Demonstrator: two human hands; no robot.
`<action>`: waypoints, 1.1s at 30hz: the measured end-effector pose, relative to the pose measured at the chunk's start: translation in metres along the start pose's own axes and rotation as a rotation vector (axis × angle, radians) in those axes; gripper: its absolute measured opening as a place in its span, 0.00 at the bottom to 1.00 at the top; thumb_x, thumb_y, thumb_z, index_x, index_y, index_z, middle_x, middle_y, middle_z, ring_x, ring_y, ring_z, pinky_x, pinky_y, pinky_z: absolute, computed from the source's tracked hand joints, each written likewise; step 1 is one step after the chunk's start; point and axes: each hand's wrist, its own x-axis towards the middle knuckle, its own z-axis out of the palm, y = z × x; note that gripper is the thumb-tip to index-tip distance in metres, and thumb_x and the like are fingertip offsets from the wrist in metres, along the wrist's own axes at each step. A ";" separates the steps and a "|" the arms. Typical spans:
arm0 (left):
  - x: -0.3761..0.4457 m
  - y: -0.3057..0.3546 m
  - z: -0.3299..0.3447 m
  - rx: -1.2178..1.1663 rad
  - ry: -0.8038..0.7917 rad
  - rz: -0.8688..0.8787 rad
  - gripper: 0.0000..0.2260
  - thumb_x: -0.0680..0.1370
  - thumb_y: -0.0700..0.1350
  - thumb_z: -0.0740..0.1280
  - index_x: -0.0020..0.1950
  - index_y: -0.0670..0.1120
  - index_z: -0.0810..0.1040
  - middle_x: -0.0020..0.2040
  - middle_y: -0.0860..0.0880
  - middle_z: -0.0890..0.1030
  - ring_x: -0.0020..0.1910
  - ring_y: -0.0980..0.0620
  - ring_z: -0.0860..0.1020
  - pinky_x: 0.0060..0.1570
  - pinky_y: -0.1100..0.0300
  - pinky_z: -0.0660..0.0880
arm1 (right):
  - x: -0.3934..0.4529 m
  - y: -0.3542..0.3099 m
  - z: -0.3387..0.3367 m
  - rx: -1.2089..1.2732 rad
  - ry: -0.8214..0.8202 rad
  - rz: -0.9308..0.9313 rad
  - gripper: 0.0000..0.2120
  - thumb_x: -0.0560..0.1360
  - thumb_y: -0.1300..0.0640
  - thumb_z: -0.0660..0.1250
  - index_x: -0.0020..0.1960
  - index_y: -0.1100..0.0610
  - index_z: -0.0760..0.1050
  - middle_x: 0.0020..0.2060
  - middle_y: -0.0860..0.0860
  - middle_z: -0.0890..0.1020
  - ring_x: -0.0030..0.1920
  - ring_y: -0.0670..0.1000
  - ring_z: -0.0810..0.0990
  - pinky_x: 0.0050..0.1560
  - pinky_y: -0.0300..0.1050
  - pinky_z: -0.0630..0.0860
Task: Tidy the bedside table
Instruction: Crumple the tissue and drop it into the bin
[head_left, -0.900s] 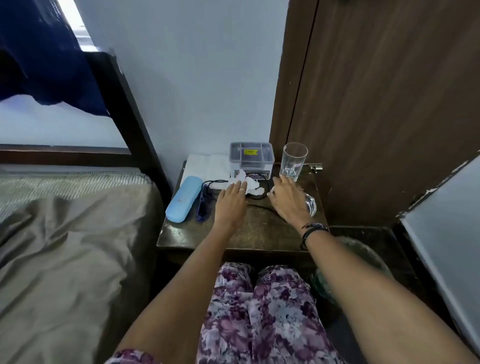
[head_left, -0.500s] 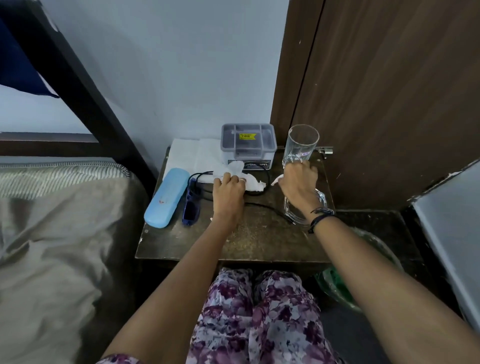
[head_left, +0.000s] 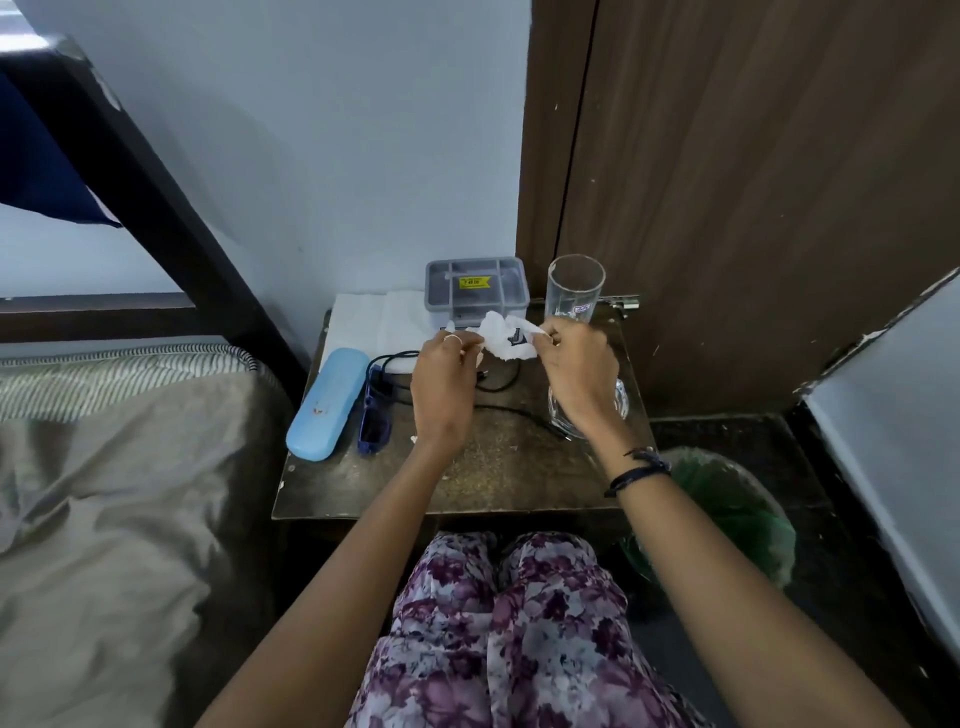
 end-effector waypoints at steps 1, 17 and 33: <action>-0.006 0.008 -0.004 -0.047 0.016 -0.010 0.09 0.78 0.41 0.64 0.55 0.43 0.81 0.51 0.47 0.82 0.47 0.53 0.77 0.47 0.64 0.71 | -0.006 -0.002 -0.007 0.070 -0.005 0.045 0.07 0.75 0.53 0.65 0.43 0.55 0.79 0.36 0.52 0.83 0.38 0.52 0.79 0.32 0.40 0.67; -0.125 0.154 0.099 -0.375 -0.256 0.038 0.07 0.75 0.40 0.67 0.51 0.44 0.82 0.49 0.49 0.83 0.45 0.57 0.78 0.47 0.71 0.69 | -0.103 0.129 -0.125 0.653 0.339 0.579 0.06 0.71 0.55 0.70 0.35 0.50 0.79 0.31 0.51 0.81 0.34 0.49 0.77 0.43 0.55 0.78; -0.196 0.066 0.338 0.076 -0.800 -0.117 0.09 0.80 0.40 0.59 0.53 0.41 0.78 0.53 0.43 0.81 0.51 0.47 0.79 0.42 0.60 0.69 | -0.122 0.362 0.010 0.291 0.144 0.947 0.13 0.75 0.64 0.60 0.32 0.61 0.72 0.29 0.54 0.75 0.34 0.54 0.73 0.35 0.44 0.65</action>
